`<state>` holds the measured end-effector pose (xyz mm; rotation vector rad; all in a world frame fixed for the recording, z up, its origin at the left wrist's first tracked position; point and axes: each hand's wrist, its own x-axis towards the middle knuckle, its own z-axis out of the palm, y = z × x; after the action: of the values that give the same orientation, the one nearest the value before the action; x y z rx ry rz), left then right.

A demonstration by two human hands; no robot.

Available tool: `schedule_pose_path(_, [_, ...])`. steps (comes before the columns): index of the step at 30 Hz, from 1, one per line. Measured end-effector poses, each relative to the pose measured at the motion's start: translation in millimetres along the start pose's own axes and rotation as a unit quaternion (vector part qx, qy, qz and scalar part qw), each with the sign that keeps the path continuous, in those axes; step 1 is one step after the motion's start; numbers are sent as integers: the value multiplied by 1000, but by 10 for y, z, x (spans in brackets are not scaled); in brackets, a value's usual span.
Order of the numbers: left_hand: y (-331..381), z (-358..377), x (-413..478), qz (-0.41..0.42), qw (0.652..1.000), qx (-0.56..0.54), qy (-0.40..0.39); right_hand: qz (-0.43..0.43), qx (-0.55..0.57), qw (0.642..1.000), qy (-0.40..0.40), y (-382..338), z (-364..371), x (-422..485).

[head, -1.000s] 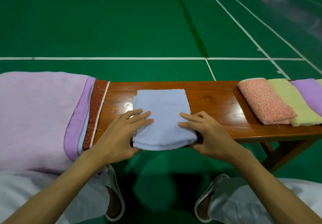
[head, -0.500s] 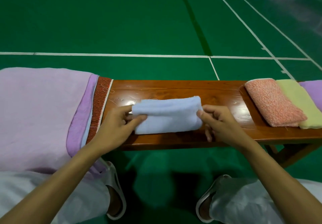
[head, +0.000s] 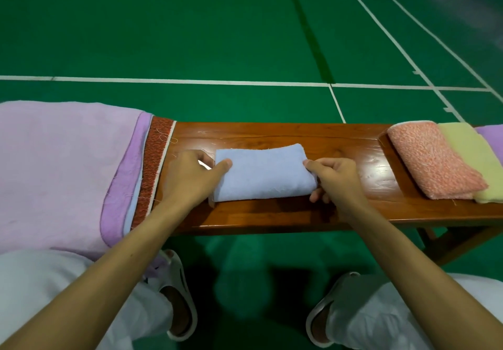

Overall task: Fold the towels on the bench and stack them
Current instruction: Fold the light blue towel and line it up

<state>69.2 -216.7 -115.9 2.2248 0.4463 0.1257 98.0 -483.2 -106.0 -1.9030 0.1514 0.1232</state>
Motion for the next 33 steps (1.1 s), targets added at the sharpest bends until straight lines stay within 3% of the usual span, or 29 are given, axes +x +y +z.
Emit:
schedule_pose_path(2, [66, -50, -90, 32, 994, 89, 59, -18, -8, 999, 28, -38, -55, -32])
schedule_pose_path(4, [134, -70, -188, 106, 978, 135, 117, -107, -100, 983, 106, -38, -111, -71])
schedule_pose_path(7, [206, -17, -317, 233, 955, 160, 94, -274, -226, 915, 193, -35, -72, -146])
schedule_pose_path(9, [243, 58, -400, 286, 937, 192, 57, -357, -282, 877, 157, -19, 53, -179])
schedule_pose_path(11, [290, 152, -476, 330, 913, 238, 26, -407, -337, 846, 68, -4, 184, -200])
schedule_pose_path(14, [227, 310, -541, 338, 892, 298, -23, -403, -414, 815, -41, 68, 308, -250])
schedule_pose_path(18, [14, 470, -560, 300, 876, 372, -65, -370, -489, 785, -85, 310, 295, -257])
schedule_pose_path(29, [-66, 320, -649, 198, 936, 286, -59, -361, -327, 870, -83, 462, 131, -150])
schedule_pose_path(31, [-45, 239, -641, 188, 956, 221, -47, -314, -267, 904, -112, 374, 133, -142])
schedule_pose_path(33, [-25, 116, -600, 179, 968, 175, 20, -258, -169, 944, -120, 206, 86, -135])
